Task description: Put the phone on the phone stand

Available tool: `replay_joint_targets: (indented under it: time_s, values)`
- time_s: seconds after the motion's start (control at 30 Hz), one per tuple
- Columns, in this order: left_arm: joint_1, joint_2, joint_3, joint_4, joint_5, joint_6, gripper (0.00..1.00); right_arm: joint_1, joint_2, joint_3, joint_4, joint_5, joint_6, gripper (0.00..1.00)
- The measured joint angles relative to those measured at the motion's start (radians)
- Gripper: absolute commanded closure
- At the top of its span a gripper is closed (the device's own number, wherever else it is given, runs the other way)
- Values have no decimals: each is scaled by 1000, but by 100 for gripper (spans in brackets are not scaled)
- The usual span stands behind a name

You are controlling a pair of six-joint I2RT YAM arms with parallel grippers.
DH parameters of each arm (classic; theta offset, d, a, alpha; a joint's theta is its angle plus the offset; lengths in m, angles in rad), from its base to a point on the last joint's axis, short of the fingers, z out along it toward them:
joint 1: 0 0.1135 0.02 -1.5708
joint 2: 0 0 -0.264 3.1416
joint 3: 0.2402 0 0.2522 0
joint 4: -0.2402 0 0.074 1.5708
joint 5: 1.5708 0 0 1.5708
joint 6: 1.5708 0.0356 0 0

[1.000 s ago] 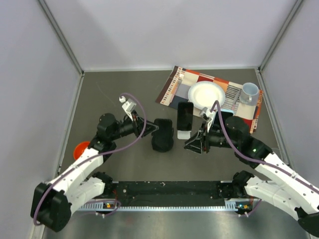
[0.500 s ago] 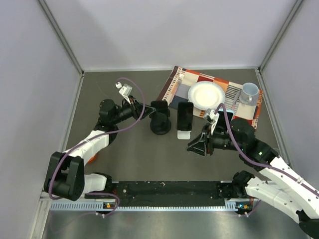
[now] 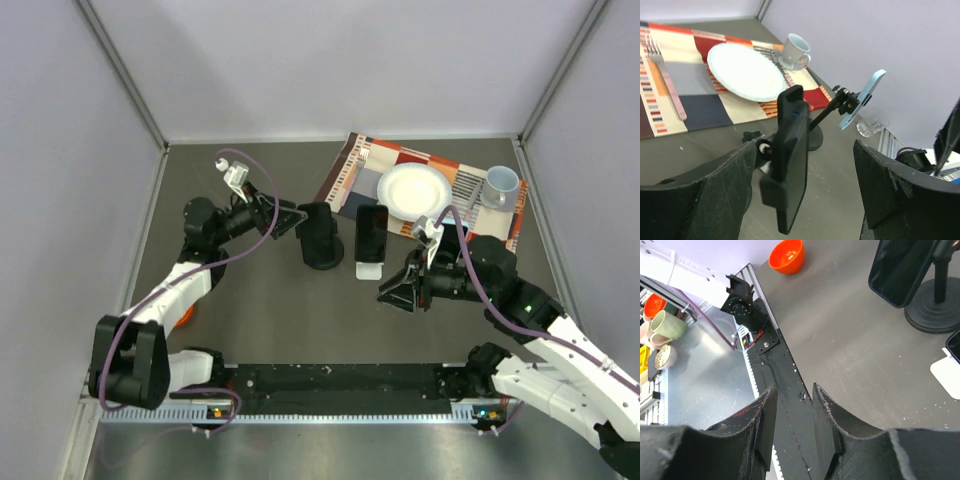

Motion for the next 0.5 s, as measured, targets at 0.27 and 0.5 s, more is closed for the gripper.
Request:
replay_joint_targets:
  time_s: [0.27, 0.5]
  values:
    - [6, -287, 60, -332, -33, 127, 9, 0, -15, 63, -80, 127, -6, 58]
    - [8, -531, 294, -771, -190, 322, 6, -1, -108, 258, -253, 577, -21, 32]
